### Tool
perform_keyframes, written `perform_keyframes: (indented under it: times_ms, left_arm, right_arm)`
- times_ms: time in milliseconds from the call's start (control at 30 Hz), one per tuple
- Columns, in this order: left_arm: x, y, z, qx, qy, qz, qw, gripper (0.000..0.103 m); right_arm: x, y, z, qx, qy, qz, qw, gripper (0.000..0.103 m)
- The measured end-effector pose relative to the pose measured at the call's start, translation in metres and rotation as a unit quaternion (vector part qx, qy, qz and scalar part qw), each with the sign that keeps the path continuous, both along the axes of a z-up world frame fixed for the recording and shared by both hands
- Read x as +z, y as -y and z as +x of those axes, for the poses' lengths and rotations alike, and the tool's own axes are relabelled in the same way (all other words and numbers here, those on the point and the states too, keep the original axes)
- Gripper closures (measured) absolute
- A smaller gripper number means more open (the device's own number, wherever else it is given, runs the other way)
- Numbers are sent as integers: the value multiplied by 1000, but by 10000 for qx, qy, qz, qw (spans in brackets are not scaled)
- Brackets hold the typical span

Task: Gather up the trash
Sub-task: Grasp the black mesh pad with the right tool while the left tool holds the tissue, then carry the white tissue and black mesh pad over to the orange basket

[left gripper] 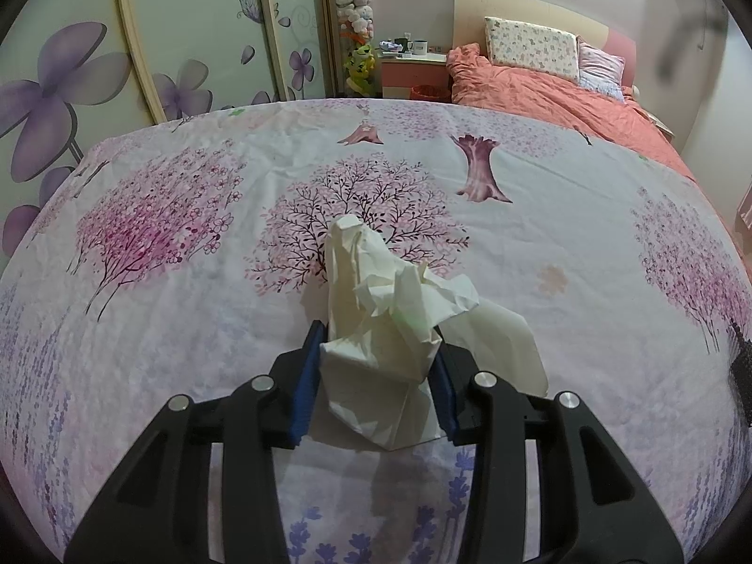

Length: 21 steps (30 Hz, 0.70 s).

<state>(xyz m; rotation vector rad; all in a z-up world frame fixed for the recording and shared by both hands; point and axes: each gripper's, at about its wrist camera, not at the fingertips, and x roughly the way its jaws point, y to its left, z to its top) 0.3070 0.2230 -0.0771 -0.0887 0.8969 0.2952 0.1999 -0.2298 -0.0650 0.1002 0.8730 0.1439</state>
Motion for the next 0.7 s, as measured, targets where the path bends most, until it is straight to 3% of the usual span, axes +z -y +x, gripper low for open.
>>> perform_keyframes:
  times_ms: [100, 200, 233, 500, 700]
  left_arm:
    - [0, 0, 0, 0, 2, -3, 10000, 62]
    - [0, 1, 0, -21, 20, -29, 10000, 64]
    - [1, 2, 0, -34, 29, -37, 10000, 65]
    - [12, 13, -15, -420, 282, -248, 9984, 66]
    - [38, 46, -29, -853, 595, -289, 9942, 66]
  right_arm:
    - [-4, -6, 5, -1, -37, -154, 9999, 69]
    - [-2, -8, 4, 89, 17, -196, 9998, 95]
    - [0, -6, 2, 77, 18, -161, 9998, 96]
    - [30, 25, -21, -123, 394, 297, 9987, 97]
    - [51, 37, -37, -189, 663, 485, 9964, 97]
